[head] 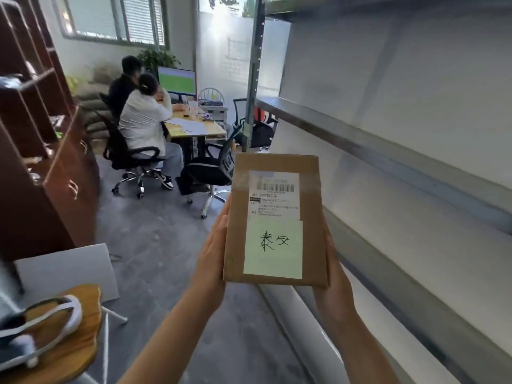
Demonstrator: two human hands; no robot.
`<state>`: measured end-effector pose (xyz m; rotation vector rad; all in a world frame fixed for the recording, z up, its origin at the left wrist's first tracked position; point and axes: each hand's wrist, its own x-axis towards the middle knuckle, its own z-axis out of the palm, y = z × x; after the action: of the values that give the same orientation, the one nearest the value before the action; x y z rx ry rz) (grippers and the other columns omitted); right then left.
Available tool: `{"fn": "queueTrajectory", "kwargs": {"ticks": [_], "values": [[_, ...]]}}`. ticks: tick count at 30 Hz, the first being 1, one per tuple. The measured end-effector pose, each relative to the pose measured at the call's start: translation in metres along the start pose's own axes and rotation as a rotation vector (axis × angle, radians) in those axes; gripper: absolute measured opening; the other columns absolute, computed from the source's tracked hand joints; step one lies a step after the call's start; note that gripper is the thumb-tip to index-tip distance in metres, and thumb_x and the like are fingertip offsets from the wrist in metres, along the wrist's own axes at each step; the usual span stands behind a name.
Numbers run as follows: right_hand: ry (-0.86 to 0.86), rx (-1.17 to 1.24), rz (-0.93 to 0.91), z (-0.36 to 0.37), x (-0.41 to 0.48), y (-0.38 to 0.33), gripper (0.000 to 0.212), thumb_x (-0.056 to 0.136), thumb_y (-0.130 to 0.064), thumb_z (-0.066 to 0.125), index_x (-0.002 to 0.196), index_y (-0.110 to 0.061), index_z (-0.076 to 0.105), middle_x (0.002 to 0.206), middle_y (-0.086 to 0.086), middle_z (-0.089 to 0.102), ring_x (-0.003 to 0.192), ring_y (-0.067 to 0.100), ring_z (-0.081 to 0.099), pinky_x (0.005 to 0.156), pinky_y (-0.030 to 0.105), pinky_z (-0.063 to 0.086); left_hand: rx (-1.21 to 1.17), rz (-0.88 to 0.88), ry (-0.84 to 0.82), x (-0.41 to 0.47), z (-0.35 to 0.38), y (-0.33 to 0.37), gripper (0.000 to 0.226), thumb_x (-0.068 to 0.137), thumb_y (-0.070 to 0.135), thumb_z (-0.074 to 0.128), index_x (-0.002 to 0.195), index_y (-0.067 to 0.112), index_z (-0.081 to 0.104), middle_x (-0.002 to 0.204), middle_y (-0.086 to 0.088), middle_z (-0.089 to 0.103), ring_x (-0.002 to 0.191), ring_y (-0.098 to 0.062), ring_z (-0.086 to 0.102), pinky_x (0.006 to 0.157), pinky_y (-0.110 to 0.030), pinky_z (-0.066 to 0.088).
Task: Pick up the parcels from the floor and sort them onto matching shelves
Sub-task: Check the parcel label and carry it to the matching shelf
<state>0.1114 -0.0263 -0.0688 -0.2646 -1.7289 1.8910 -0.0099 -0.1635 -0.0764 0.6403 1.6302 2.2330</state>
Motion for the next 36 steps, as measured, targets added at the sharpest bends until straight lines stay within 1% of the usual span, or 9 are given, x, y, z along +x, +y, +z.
{"fn": "queueTrajectory", "kwargs": {"ticks": [2,5,11,15,20,25,28,30,36], "values": [[-0.043,0.003,0.017,0.031,0.023,0.009,0.073,0.082,-0.073,0.048,0.148,-0.045,0.036,0.150,-0.013,0.051,0.137,0.010,0.050,0.112,0.037,0.044,0.011,0.002,0.043,0.021,-0.033,0.003,0.044,0.108,0.046,0.038,0.149,0.039,0.050,0.149,0.007,0.059,0.138,-0.015,0.055,0.115,-0.050,0.043],[-0.100,0.026,0.074,0.073,0.058,0.026,0.065,0.088,-0.059,0.036,0.149,-0.039,0.039,0.145,-0.009,0.057,0.133,0.012,0.055,0.109,0.038,0.046,0.011,0.005,0.069,0.054,-0.082,0.005,0.045,0.108,0.049,0.038,0.149,0.035,0.051,0.152,0.001,0.057,0.142,-0.022,0.051,0.117,-0.055,0.040],[-0.114,0.044,0.047,0.147,0.115,0.059,0.057,0.095,-0.048,0.030,0.151,-0.036,0.037,0.150,-0.007,0.052,0.135,0.010,0.052,0.113,0.036,0.043,0.073,0.041,0.106,0.104,-0.160,0.014,0.046,0.109,0.044,0.034,0.152,0.032,0.047,0.154,-0.003,0.054,0.142,-0.024,0.051,0.115,-0.057,0.042],[-0.105,0.057,0.039,0.174,0.147,0.078,0.054,0.098,-0.047,0.031,0.150,-0.037,0.039,0.152,-0.008,0.050,0.139,0.012,0.048,0.117,0.044,0.037,0.040,0.007,0.125,0.134,-0.189,0.011,0.051,0.105,0.051,0.040,0.151,0.031,0.048,0.152,-0.006,0.056,0.138,-0.028,0.055,0.113,-0.059,0.043],[-0.105,0.071,0.057,0.190,0.193,0.097,0.054,0.093,-0.050,0.033,0.145,-0.042,0.042,0.149,-0.013,0.052,0.135,0.006,0.052,0.109,0.028,0.046,0.049,0.008,0.117,0.175,-0.209,0.004,0.054,0.101,0.056,0.038,0.151,0.038,0.046,0.152,-0.002,0.056,0.137,-0.025,0.056,0.112,-0.058,0.045],[-0.086,0.096,0.058,0.193,0.249,0.116,0.052,0.096,-0.050,0.033,0.147,-0.040,0.043,0.149,-0.015,0.051,0.139,0.006,0.046,0.114,0.034,0.037,0.048,-0.032,0.166,0.234,-0.214,-0.011,0.046,0.103,0.055,0.041,0.145,0.042,0.053,0.149,0.001,0.060,0.136,-0.025,0.057,0.113,-0.058,0.044],[-0.108,0.125,0.066,0.188,0.294,0.126,0.051,0.097,-0.043,0.030,0.146,-0.036,0.044,0.141,-0.017,0.060,0.129,0.002,0.056,0.096,0.019,0.050,0.052,-0.048,0.190,0.279,-0.211,-0.020,0.041,0.105,0.053,0.041,0.142,0.045,0.056,0.145,0.003,0.063,0.134,-0.023,0.060,0.112,-0.056,0.045],[-0.107,0.137,0.068,0.186,0.323,0.130,0.052,0.097,-0.042,0.030,0.147,-0.035,0.043,0.140,-0.015,0.061,0.126,0.001,0.058,0.090,0.014,0.052,0.046,-0.059,0.178,0.311,-0.209,-0.023,0.042,0.104,0.054,0.044,0.142,0.044,0.056,0.146,0.003,0.062,0.136,-0.023,0.058,0.114,-0.056,0.044],[-0.077,0.152,0.074,0.183,0.423,0.142,0.052,0.093,-0.049,0.033,0.144,-0.040,0.045,0.144,-0.009,0.058,0.134,0.010,0.054,0.108,0.029,0.046,0.047,-0.058,0.163,0.415,-0.203,-0.025,0.043,0.105,0.052,0.043,0.144,0.040,0.056,0.147,0.001,0.062,0.135,-0.025,0.059,0.114,-0.056,0.044]]}}
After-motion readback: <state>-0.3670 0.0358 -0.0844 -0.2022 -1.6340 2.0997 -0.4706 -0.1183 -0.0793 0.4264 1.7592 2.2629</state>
